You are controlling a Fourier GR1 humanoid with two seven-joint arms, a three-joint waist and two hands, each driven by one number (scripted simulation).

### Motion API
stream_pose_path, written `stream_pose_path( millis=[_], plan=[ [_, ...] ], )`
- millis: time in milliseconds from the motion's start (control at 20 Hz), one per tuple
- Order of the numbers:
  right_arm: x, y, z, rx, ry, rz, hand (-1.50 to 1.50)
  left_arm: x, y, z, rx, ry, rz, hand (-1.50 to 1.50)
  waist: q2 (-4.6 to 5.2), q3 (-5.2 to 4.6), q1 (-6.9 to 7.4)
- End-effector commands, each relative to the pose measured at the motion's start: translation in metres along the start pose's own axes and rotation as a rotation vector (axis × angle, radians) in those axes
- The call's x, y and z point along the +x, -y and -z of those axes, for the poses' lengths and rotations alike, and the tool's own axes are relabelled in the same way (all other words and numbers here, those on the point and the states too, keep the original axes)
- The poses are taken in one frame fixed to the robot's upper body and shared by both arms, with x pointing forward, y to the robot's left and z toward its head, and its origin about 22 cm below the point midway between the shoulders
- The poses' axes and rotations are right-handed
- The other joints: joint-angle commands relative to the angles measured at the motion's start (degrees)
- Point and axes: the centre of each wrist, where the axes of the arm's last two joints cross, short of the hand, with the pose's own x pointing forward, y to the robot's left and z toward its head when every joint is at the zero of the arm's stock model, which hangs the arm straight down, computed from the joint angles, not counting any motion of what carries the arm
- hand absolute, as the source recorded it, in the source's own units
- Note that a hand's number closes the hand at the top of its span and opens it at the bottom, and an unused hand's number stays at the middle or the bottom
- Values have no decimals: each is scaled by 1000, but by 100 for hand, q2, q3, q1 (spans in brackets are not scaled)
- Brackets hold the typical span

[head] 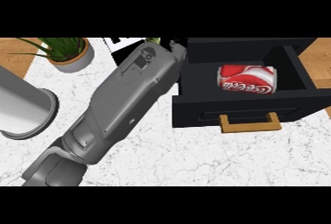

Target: Pick up the can, place it into the drawer and close the drawer

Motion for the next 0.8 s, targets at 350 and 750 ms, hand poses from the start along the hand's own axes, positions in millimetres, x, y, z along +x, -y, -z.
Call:
stream_pose_path(
  millis=[350,750],
  plan=[
    [7,-9,5,26,15,-7,-150,-22,8,2,52,-26,45,150,52,4,-207],
    [5,-2,2,19,14,14,-150,-32,7,6,53,-54,124,150,52,5,-236]
  ],
)
